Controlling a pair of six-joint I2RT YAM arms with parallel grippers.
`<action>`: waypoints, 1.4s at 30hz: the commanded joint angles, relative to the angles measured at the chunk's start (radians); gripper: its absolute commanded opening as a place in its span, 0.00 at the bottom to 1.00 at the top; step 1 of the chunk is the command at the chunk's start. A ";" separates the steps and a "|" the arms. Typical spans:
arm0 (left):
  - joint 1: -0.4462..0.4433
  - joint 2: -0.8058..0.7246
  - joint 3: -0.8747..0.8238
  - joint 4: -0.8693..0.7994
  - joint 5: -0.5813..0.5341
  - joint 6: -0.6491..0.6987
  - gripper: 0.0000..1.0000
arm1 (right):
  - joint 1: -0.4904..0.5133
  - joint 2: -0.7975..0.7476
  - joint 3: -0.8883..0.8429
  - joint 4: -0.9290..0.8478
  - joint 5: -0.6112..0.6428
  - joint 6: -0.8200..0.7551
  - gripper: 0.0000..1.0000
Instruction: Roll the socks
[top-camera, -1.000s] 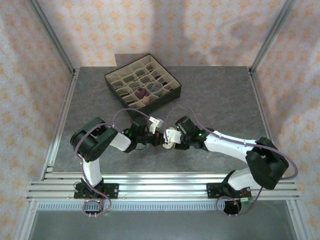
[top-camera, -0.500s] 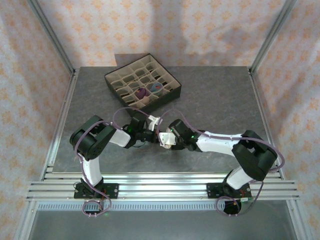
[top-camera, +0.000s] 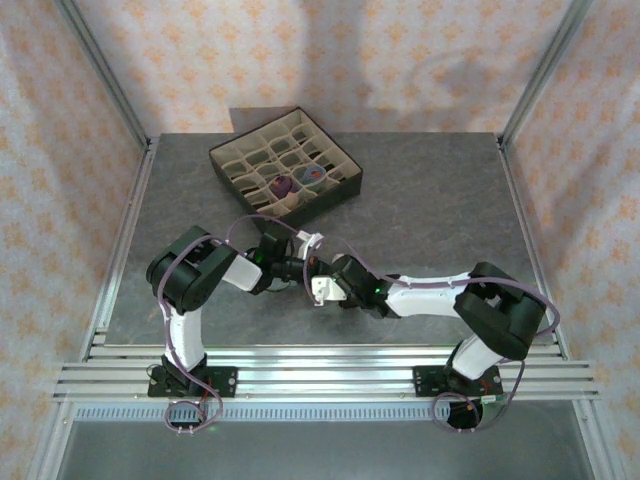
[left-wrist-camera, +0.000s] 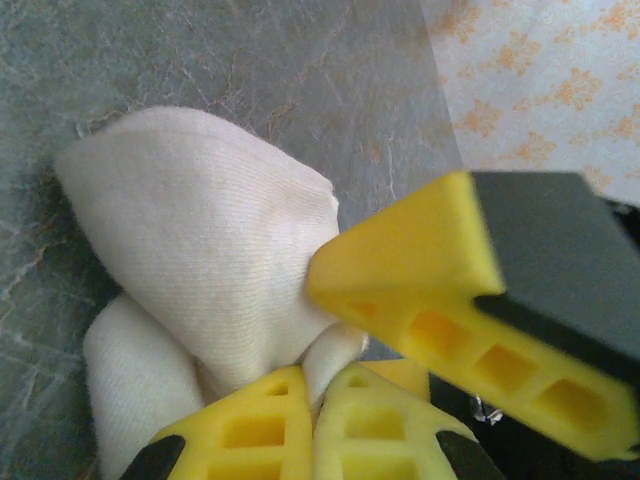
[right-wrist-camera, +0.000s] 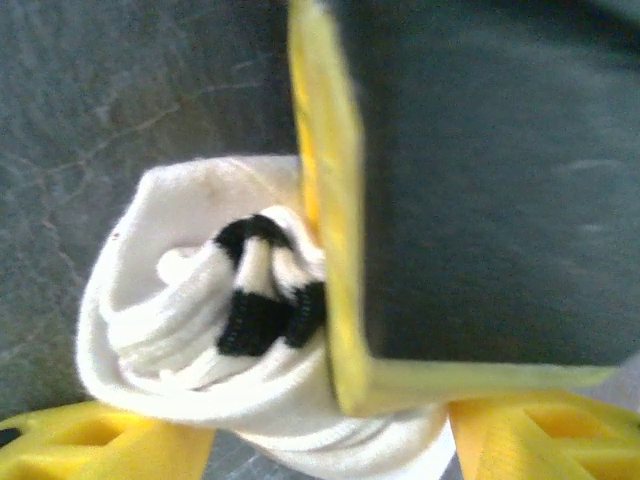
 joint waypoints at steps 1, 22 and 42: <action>-0.017 0.038 -0.007 -0.052 0.050 -0.046 0.01 | 0.022 0.093 0.015 0.132 -0.160 0.058 0.56; 0.081 -0.106 -0.049 0.015 0.092 -0.058 0.27 | 0.023 0.020 0.055 -0.026 -0.279 0.284 0.00; 0.084 -0.583 0.092 -0.929 -0.268 0.610 0.99 | -0.086 -0.108 0.044 -0.132 -0.440 0.541 0.00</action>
